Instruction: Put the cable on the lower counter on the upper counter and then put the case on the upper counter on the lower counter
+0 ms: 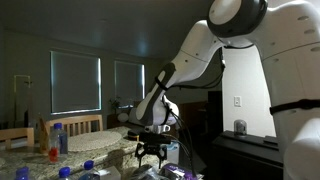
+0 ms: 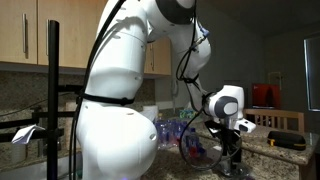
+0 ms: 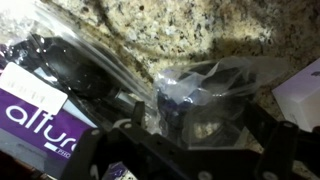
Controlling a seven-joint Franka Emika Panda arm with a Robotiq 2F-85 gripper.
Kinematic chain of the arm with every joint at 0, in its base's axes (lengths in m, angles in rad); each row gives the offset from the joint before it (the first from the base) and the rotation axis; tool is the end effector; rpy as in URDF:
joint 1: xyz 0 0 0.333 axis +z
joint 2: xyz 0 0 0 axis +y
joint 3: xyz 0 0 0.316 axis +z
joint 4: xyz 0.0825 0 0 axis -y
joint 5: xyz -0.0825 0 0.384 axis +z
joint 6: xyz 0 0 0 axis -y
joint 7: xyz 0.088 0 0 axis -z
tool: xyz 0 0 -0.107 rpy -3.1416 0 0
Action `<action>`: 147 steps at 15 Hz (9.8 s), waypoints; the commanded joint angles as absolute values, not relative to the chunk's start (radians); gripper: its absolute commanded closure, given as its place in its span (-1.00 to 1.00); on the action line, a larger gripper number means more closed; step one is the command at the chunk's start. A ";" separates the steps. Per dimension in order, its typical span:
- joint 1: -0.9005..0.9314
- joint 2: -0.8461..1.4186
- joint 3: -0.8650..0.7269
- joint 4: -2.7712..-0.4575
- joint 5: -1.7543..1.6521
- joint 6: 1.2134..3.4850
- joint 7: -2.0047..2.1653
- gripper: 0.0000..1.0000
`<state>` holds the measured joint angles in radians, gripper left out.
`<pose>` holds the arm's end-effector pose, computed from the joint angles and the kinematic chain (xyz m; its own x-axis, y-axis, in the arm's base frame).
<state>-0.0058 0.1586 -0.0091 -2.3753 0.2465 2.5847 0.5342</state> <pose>0.5111 -0.0121 0.2612 0.7294 -0.6830 -0.0389 -0.6809 -0.7194 -0.1373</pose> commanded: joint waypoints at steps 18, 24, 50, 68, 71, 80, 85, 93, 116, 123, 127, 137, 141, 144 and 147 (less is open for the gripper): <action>0.052 0.285 -0.044 -2.305 0.119 2.476 0.496 0.92; 0.042 0.224 -0.039 -2.312 0.110 2.446 0.427 0.85; 0.134 0.134 0.006 -2.505 -0.180 2.858 0.538 -1.00; 0.168 0.427 -0.023 -2.127 0.010 2.547 0.449 -1.00; 0.194 0.393 -0.059 -2.107 -0.047 2.539 0.464 -1.00; 0.188 0.459 -0.065 -2.085 -0.080 2.517 0.434 -1.00; 0.188 0.475 -0.046 -2.113 -0.068 2.540 0.410 -1.00; 0.178 0.473 -0.023 -2.128 -0.064 2.535 0.358 0.29; 0.100 0.141 0.007 -2.127 -0.015 2.329 0.198 0.84; 0.097 0.047 0.009 -2.036 -0.092 2.132 0.170 0.86; 0.098 0.076 0.012 -2.041 -0.080 2.202 0.231 0.83; 0.129 0.188 0.024 -1.903 -0.262 2.507 0.287 0.87; 0.168 0.334 -0.007 -1.655 -0.361 2.623 0.356 0.87; 0.221 0.423 -0.068 -1.509 -0.418 2.715 0.448 0.87; 0.270 0.490 -0.142 -1.413 -0.506 2.828 0.549 0.90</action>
<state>0.2254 0.4183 -0.0724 -1.5186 -0.4158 2.7359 0.4456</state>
